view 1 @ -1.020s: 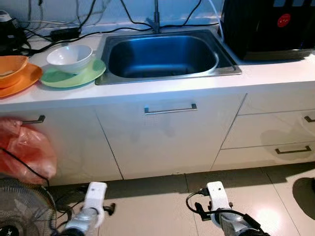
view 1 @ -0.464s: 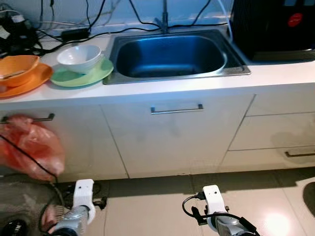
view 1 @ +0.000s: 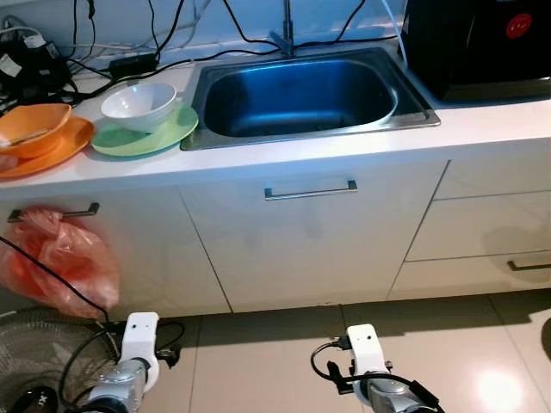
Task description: Kitchen organization
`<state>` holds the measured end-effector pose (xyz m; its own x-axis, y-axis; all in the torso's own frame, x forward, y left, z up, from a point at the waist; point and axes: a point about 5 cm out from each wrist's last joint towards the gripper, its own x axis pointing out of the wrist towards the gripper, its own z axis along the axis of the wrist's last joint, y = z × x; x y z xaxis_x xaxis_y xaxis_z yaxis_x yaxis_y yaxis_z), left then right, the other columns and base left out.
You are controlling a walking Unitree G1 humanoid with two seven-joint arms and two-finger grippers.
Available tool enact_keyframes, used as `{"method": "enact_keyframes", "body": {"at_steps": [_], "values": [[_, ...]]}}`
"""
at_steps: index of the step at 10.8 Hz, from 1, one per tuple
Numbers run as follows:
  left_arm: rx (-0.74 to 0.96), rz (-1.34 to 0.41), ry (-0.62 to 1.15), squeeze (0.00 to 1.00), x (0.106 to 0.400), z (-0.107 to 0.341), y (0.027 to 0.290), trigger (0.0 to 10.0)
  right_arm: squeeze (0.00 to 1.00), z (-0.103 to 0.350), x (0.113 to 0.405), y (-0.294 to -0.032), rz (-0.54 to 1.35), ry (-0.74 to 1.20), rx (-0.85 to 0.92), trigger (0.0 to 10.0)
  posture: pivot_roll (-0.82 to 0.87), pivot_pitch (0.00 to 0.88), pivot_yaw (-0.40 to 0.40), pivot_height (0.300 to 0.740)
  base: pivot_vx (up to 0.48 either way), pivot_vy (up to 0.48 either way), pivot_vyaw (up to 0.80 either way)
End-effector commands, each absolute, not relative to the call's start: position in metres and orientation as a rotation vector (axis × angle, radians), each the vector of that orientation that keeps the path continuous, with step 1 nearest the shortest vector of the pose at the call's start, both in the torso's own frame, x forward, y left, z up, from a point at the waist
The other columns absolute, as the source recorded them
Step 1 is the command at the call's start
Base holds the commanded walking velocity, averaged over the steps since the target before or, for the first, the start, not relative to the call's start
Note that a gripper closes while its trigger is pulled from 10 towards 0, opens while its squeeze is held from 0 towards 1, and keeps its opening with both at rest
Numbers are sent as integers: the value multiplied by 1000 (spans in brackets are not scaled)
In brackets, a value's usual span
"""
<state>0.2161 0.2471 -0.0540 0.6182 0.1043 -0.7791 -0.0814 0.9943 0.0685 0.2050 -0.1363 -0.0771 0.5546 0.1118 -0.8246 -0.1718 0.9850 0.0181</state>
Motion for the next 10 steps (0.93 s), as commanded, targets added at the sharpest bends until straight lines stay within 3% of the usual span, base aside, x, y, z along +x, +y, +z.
{"method": "enact_keyframes", "body": {"at_steps": [1,10], "values": [[52,115,918,0,214,-53,254,10000,0,-78,204,-131,167,968,-55,10000,170,0,155,740,0,0,0],[98,119,920,0,215,-54,250,10000,0,-76,207,-131,181,967,-67,10000,192,0,142,740,0,0,0]]}}
